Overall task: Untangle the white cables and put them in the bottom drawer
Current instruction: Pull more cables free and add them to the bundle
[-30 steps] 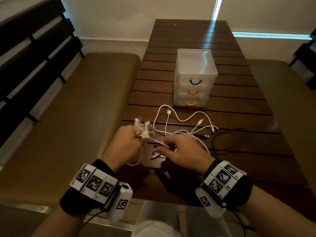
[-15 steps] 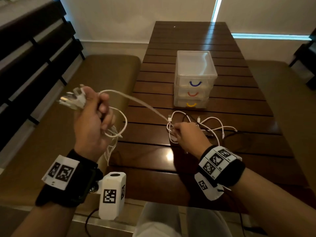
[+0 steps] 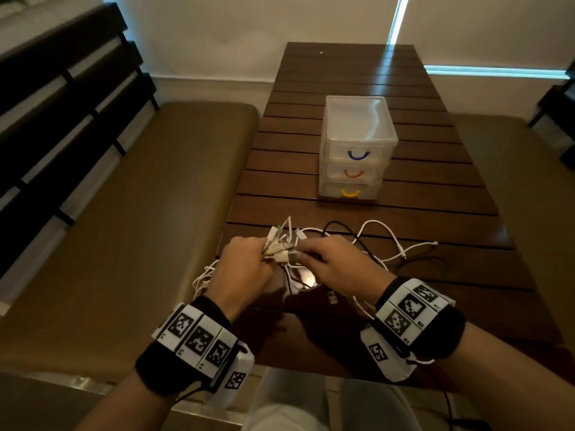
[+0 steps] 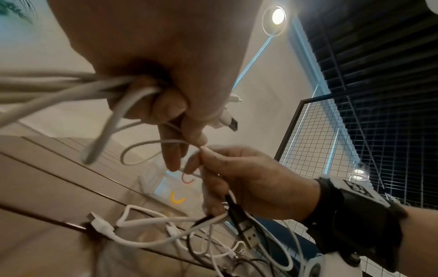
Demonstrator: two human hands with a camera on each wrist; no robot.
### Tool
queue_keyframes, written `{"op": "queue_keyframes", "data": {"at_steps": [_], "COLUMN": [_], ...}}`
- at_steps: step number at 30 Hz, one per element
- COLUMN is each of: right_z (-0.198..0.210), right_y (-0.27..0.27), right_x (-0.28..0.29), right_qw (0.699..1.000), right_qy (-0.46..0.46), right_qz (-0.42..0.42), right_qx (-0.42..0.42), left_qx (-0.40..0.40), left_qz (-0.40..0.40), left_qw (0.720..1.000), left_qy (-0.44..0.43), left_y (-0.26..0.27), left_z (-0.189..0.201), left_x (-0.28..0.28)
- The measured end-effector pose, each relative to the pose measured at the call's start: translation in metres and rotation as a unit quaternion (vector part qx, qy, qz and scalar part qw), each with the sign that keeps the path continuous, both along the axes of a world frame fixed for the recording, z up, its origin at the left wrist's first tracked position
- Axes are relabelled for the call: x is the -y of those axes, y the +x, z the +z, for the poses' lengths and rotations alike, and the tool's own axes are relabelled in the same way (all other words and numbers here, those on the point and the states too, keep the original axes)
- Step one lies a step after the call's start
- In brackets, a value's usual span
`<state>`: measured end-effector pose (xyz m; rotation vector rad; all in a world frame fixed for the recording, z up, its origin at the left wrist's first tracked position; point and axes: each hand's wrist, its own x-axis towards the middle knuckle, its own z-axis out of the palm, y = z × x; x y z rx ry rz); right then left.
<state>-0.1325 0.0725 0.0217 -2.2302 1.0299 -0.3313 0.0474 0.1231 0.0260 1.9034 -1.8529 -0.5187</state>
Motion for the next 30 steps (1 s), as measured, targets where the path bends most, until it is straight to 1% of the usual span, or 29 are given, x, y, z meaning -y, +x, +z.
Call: {"op": "queue_keyframes", "data": {"at_steps": [2,3,4,5,6,8,9,11,13,14,15,16,18,19,20,21,22,24,26,28,30], "right_z": [-0.002,-0.005,-0.01,-0.013,-0.017,-0.018,-0.017,-0.015,-0.012,-0.012,-0.012,-0.012,-0.01,-0.009,-0.008,-0.007,-0.006,-0.008,-0.011,-0.014,-0.013], "right_y": [-0.006,-0.009,-0.012,-0.014,-0.017,-0.023,-0.023,-0.023,-0.024,-0.025,-0.027,-0.028,-0.026,-0.024,-0.023,-0.022,-0.021,-0.024,-0.029,-0.035,-0.038], "right_x": [0.003,0.005,0.008,0.01,0.012,0.013,0.013,0.015,0.018,0.019,0.02,0.02,0.017,0.014,0.012,0.01,0.01,0.014,0.019,0.021,0.023], "right_qw": [1.0,0.999,0.997,0.993,0.991,0.988,0.988,0.988,0.989,0.989,0.989,0.988,0.987,0.987,0.987,0.984,0.98,0.964,0.941,0.929,0.919], "right_qy": [-0.007,-0.017,-0.026,-0.029,-0.024,-0.015,-0.024,-0.049,-0.036,-0.022,-0.013,-0.011,-0.022,-0.032,-0.047,-0.065,-0.082,-0.102,-0.082,-0.06,-0.062], "right_qz": [-0.003,-0.002,-0.008,-0.026,-0.052,-0.096,-0.105,-0.109,-0.115,-0.119,-0.121,-0.118,-0.107,-0.105,-0.108,-0.116,-0.124,-0.128,-0.124,-0.125,-0.135], "right_qx": [-0.011,-0.035,-0.071,-0.107,-0.125,-0.116,-0.108,-0.097,-0.087,-0.085,-0.088,-0.099,-0.117,-0.116,-0.112,-0.116,-0.133,-0.212,-0.304,-0.344,-0.365], "left_qx": [0.013,0.0,-0.04,-0.103,-0.172,-0.291,-0.346,-0.454,-0.523,-0.538,-0.529,-0.499,-0.422,-0.403,-0.405,-0.422,-0.449,-0.504,-0.532,-0.543,-0.555], "left_qz": [-0.011,-0.014,0.002,0.029,0.059,0.105,0.122,0.153,0.182,0.188,0.19,0.191,0.19,0.19,0.195,0.204,0.219,0.25,0.278,0.302,0.316], "left_qw": [1.0,1.0,0.999,0.994,0.982,0.946,0.924,0.865,0.809,0.794,0.796,0.815,0.86,0.872,0.871,0.861,0.843,0.795,0.754,0.721,0.693], "left_qy": [-0.006,-0.008,-0.016,-0.03,-0.048,-0.093,-0.11,-0.15,-0.198,-0.215,-0.223,-0.225,-0.213,-0.203,-0.198,-0.198,-0.201,-0.227,-0.268,-0.306,-0.333], "left_y": [0.004,0.008,0.013,0.018,0.023,0.034,0.039,0.048,0.059,0.065,0.07,0.072,0.071,0.068,0.066,0.066,0.068,0.078,0.09,0.101,0.11], "left_z": [0.003,0.005,0.007,0.01,0.014,0.026,0.032,0.044,0.054,0.057,0.059,0.058,0.052,0.049,0.045,0.043,0.042,0.043,0.046,0.05,0.056], "left_x": [-0.003,-0.003,-0.002,0.0,0.002,0.008,0.009,0.013,0.015,0.017,0.017,0.017,0.015,0.014,0.013,0.013,0.013,0.012,0.012,0.012,0.012]}}
